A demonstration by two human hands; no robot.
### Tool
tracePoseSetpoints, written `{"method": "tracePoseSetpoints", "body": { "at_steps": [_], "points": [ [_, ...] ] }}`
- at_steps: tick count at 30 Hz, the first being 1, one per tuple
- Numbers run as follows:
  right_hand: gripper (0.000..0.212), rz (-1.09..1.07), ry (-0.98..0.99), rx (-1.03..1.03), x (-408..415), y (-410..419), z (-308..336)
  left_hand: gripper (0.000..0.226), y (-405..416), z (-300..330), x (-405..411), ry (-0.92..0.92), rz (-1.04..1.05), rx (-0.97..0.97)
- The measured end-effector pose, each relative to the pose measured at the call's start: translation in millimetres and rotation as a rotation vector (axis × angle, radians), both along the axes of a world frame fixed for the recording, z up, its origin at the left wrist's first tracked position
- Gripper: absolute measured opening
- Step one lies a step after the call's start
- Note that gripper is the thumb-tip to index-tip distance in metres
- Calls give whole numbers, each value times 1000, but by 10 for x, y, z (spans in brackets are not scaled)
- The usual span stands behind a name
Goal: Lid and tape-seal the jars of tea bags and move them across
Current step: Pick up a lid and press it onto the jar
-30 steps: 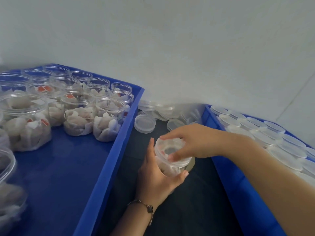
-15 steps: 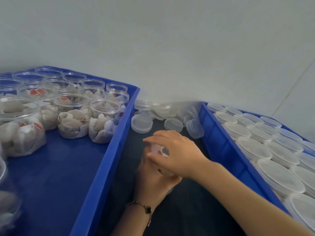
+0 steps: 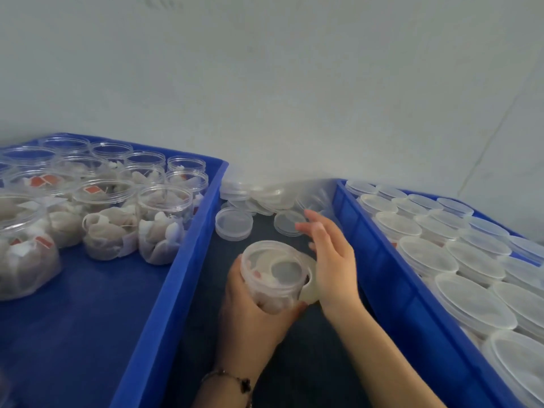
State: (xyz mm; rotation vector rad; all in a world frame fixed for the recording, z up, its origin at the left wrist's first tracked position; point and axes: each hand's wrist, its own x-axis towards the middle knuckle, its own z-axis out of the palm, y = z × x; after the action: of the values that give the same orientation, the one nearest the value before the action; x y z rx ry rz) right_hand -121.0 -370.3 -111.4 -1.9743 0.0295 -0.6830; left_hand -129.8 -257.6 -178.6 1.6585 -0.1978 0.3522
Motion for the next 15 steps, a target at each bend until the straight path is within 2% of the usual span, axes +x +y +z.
{"method": "tracePoseSetpoints", "body": {
  "at_steps": [1,4,6,7,9,12,15],
  "points": [
    [29,-20,9,-30,8,-129,-57,111,-9,-17,21,-3,13,-1],
    [44,114,374,-536,1,-416,-376,119,27,-16,33,-43,20,54],
    [49,242,521,-710,8,-476,-547,128,35,3,15,-63,52,81],
    [49,252,537,-733,1,-472,-582,132,39,20,5,-73,87,106],
    [48,168,456,-777,-14,-479,-625,128,43,32,22,-130,189,213],
    [43,55,320,-825,-59,-416,-619,105,55,14,19,-171,349,393],
    [35,-55,200,-641,-167,-389,-517,100,77,32,34,-138,349,387]
  ]
}}
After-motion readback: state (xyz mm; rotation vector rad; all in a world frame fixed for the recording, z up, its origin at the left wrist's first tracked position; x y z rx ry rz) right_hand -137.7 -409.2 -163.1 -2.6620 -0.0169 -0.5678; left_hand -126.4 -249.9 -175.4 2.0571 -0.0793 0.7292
